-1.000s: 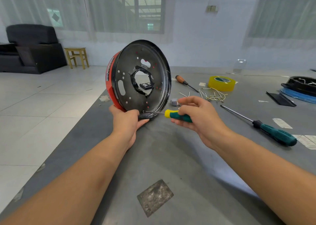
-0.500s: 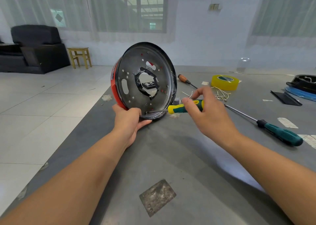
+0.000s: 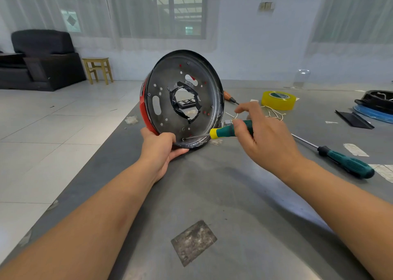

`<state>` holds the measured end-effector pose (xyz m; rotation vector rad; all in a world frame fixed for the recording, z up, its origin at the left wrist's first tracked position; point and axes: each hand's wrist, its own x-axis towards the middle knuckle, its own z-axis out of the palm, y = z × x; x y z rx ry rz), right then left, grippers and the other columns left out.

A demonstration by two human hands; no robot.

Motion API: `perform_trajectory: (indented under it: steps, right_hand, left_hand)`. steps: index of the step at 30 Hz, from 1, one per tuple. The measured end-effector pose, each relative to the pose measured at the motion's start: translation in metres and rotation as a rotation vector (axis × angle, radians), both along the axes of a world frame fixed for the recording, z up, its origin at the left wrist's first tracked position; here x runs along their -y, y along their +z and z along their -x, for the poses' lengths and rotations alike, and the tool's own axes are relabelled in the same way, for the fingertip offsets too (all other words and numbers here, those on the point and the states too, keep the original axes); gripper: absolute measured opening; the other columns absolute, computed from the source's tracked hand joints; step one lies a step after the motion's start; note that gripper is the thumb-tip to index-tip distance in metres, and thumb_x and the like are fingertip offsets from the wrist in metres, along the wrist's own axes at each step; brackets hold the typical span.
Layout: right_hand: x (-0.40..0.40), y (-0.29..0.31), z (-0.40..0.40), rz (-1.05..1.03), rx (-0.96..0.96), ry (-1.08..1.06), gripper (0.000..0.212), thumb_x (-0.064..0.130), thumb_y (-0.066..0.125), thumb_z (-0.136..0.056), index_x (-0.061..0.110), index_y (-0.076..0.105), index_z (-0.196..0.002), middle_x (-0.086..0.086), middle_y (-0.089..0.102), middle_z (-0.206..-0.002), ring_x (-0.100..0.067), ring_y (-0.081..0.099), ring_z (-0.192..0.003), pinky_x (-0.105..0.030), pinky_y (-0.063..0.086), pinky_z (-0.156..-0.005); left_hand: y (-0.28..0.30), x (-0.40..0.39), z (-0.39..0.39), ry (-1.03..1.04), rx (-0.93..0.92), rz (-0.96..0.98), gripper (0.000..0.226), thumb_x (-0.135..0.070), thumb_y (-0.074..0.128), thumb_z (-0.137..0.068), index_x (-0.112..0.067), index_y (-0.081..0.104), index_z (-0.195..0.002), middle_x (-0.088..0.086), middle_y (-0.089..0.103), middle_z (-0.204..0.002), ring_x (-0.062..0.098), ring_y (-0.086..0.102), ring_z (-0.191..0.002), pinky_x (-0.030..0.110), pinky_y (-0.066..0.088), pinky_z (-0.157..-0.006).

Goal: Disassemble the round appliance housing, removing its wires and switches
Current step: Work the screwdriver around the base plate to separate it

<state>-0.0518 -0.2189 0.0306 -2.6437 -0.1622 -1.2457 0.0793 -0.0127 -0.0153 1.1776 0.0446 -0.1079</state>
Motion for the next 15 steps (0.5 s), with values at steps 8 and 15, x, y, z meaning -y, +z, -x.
perform_trajectory:
  steps: [8,15]
  right_hand:
    - [-0.003,-0.023,0.002,-0.333,-0.017,0.187,0.033,0.047,0.050,-0.092,0.031,0.038,-0.117,0.013,0.054,-0.090,-0.009,0.057,-0.080,-0.029,0.047,-0.065]
    - [-0.008,-0.024,0.004,-0.213,0.016,0.198,0.040,0.042,0.052,-0.086,0.028,0.035,-0.119,0.004,0.053,-0.096,-0.012,0.050,-0.074,-0.027,0.044,-0.067]
  left_hand:
    - [0.000,0.000,0.000,0.014,0.006,-0.025,0.036,-0.002,0.064,-0.099,-0.027,0.042,-0.111,0.007,0.056,-0.137,0.036,0.066,-0.119,0.043,0.065,-0.065]
    - [0.000,0.001,0.001,0.063,0.004,-0.071,0.035,-0.010,0.066,-0.101,-0.021,0.041,-0.122,0.004,0.055,-0.137,0.035,0.066,-0.119,0.046,0.066,-0.068]
